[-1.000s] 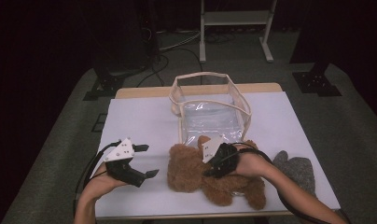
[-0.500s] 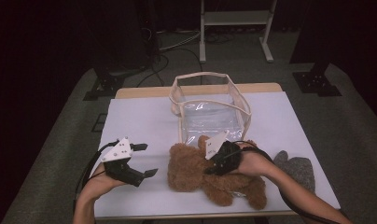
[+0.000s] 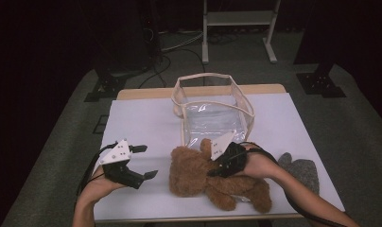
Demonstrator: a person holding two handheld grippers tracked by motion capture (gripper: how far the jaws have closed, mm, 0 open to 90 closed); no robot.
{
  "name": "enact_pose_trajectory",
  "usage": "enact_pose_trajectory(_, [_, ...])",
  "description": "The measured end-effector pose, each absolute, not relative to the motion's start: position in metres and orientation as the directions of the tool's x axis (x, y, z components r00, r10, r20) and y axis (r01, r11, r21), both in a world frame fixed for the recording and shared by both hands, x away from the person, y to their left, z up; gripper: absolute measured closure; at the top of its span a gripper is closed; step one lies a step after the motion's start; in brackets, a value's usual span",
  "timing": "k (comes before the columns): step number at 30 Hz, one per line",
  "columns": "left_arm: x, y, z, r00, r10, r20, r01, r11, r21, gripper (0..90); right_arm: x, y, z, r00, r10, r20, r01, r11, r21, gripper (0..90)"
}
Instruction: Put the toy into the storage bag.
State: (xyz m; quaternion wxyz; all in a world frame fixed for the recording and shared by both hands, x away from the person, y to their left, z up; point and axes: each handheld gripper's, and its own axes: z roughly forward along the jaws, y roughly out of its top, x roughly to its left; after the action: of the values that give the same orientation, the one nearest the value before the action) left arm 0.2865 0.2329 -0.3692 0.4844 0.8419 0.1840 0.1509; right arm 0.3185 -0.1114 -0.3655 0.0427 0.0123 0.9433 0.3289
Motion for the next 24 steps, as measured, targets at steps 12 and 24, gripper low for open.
enact_pose_trajectory(12, [0.286, 0.237, -0.368, 0.882, 0.466, 0.077, 0.166, -0.459, 0.873, 8.7, 0.316, -0.119, -0.358, -0.996, 0.065, -0.065, 0.007, 0.756, 0.654, 64.5])
enact_pose_trajectory(24, [0.286, 0.239, -0.369, 0.879, 0.471, 0.075, 0.171, -0.458, 0.872, 8.7, 0.316, -0.124, -0.354, -0.996, 0.076, -0.041, 0.027, 0.727, 0.686, 65.0])
